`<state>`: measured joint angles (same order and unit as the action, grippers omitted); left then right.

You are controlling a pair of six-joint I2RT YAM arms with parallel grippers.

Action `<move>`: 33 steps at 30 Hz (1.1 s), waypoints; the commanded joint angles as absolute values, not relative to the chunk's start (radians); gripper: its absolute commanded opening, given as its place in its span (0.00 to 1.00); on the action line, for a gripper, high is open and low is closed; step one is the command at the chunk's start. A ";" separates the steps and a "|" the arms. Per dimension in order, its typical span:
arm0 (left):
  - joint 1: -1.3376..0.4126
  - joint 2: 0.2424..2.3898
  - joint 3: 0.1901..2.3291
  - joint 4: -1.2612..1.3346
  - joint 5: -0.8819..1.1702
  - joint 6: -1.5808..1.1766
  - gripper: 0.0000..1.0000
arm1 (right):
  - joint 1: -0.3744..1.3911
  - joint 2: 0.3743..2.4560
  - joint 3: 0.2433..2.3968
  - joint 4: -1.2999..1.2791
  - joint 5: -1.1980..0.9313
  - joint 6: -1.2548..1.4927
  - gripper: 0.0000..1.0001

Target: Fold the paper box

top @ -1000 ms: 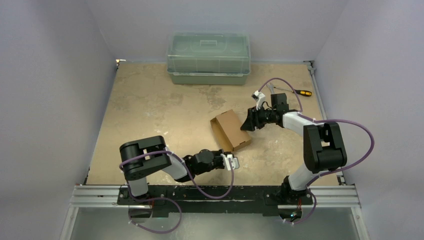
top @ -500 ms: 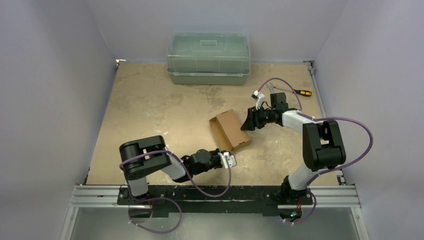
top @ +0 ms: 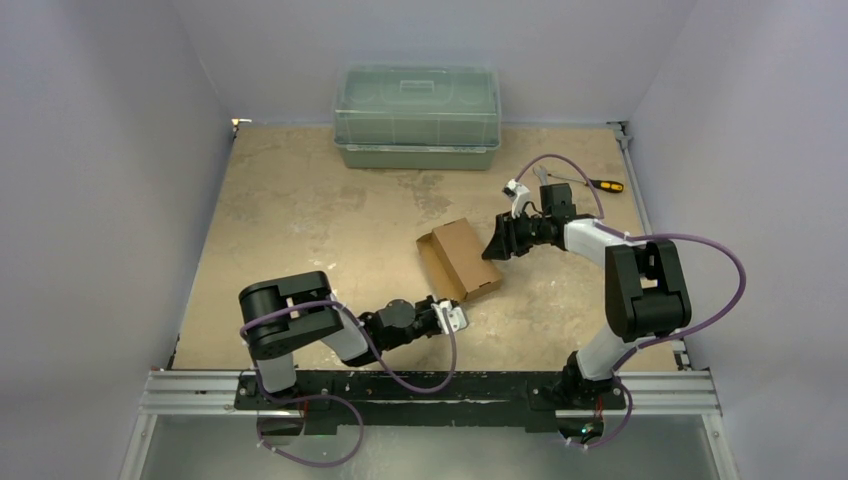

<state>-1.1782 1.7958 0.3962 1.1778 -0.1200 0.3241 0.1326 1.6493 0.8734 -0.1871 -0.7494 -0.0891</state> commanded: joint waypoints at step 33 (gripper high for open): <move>-1.157 1.864 0.404 1.297 -0.144 0.102 0.00 | 0.141 1.664 0.912 -0.202 -0.683 -0.110 0.48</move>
